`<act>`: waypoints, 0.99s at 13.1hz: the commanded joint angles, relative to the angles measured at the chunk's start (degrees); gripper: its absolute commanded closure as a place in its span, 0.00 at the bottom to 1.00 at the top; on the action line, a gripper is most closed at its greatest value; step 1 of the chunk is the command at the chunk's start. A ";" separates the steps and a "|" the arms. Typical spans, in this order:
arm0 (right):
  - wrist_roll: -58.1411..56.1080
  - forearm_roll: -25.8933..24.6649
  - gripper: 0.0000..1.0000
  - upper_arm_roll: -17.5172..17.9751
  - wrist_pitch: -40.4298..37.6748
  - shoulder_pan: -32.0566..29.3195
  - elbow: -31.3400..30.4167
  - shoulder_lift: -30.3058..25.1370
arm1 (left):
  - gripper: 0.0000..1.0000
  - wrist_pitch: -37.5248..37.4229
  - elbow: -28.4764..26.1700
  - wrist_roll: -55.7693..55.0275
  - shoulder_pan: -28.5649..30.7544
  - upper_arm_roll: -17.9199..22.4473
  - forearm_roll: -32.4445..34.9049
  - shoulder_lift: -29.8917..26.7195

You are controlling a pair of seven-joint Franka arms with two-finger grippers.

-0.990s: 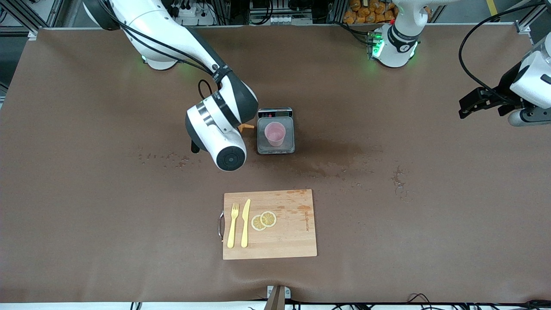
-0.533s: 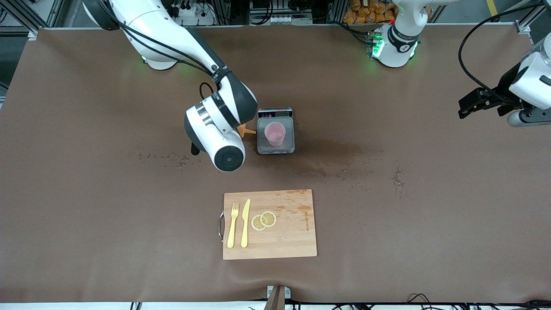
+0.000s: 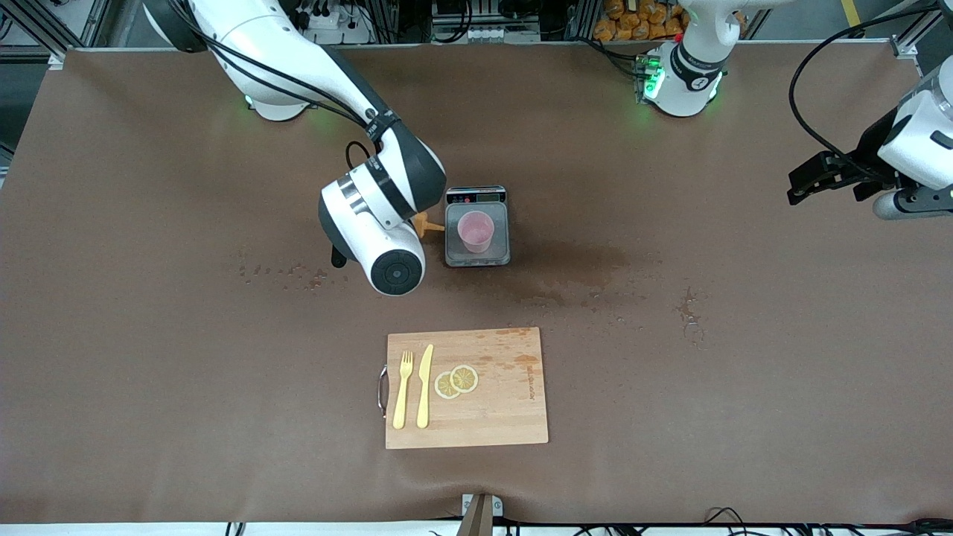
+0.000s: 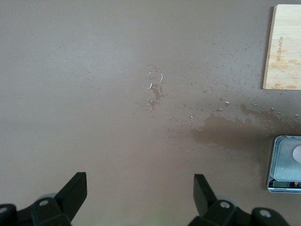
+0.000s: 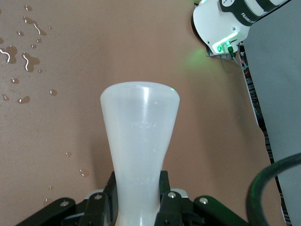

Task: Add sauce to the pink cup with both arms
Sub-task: 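Tilt the bottle over the pink cup with the right gripper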

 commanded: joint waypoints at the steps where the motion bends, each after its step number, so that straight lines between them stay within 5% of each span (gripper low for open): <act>1: 1.78 0.37 1.00 0.02 -1.48 0.32 1.22 -0.21 | 0.00 -0.05 -0.10 -0.05 -0.04 0.36 -1.22 -0.34; 13: -3.13 0.02 1.00 -0.15 -5.43 -0.90 1.13 -0.91 | 0.00 -0.14 -0.27 -0.05 -0.13 0.36 -1.22 -0.78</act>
